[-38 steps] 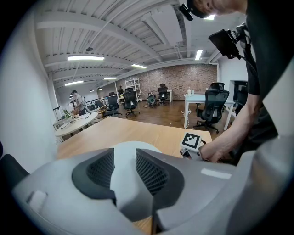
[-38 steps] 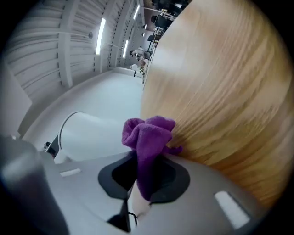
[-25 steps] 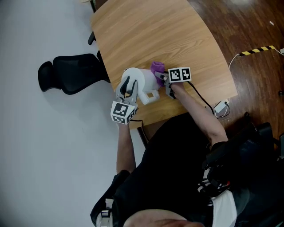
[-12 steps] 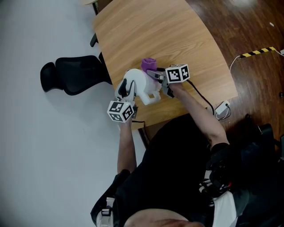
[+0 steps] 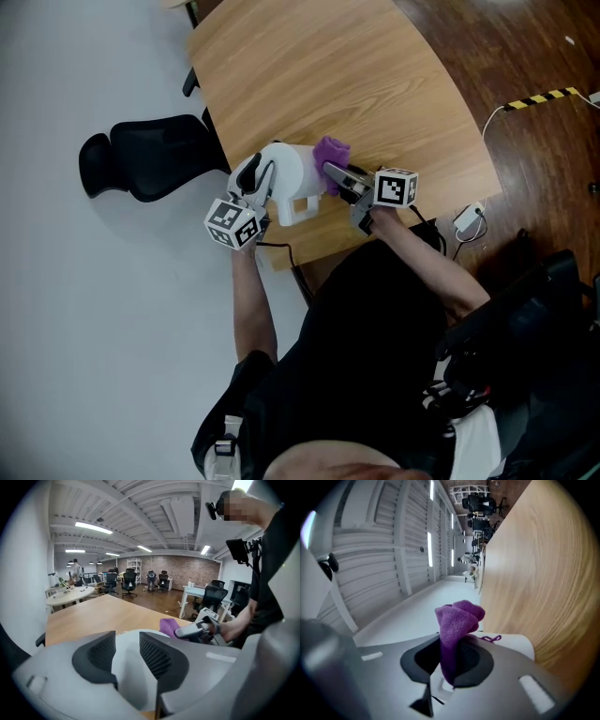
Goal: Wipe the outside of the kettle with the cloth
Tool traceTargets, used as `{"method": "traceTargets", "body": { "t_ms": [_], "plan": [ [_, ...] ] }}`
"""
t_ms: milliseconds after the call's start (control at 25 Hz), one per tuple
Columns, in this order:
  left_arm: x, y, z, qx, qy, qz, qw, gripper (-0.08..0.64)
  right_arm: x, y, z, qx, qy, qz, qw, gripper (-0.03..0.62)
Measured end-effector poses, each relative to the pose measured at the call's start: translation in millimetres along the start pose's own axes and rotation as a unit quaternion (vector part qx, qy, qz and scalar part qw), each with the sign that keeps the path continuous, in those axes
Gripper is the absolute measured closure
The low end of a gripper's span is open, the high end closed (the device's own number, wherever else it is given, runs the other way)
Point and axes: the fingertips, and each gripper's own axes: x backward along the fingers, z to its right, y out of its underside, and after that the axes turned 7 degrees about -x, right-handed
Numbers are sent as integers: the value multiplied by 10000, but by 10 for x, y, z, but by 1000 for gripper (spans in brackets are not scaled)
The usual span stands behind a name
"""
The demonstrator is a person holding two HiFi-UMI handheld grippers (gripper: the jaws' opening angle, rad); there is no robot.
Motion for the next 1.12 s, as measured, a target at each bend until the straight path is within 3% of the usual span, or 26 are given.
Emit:
{"method": "traceTargets", "body": {
  "t_ms": [160,240,320,400,520,600,680,760,840,880,1000,1040,1120],
  "plan": [
    [-156,94,98,-220,-607,-364,9973,538,-205,-46,-740,147,-1244,209,9919,545],
    [-167,98,101,-204,-705,-352,9967,538,-248,15,-595,116,-1262,275,9916,543],
    [-176,76,112,-246,-729,-295,9966,538,-176,20,-165,-163,-813,423,9957,543],
    [-182,55,128,-313,-729,-270,9965,538,-36,63,551,-674,228,402,9967,543],
    [-158,45,149,-351,-720,-270,9964,538,174,152,1467,-948,1700,-43,9809,543],
    [-136,56,163,-358,-697,-264,9966,538,231,173,1660,-1010,2076,-338,9724,543],
    [-128,47,162,-381,-680,-247,9967,538,127,45,1333,-846,1743,-432,9801,543],
    [-129,25,170,-425,-698,-224,9964,537,-99,-214,555,-320,726,-319,9963,545],
    [-122,24,191,-465,-732,-210,9960,537,-319,-356,-223,271,-258,-362,9986,545],
    [-117,32,204,-475,-742,-207,9959,537,-400,-338,-446,451,-514,-510,9964,545],
    [-105,66,254,-484,-734,-193,9959,537,-502,-174,-398,451,-469,-944,9934,540],
    [-102,65,266,-489,-725,-191,9960,537,-494,-161,-241,341,-295,-965,9943,541],
    [-80,35,278,-496,-718,-193,9960,537,-418,-140,262,246,430,-1054,9932,541]
  ]
}}
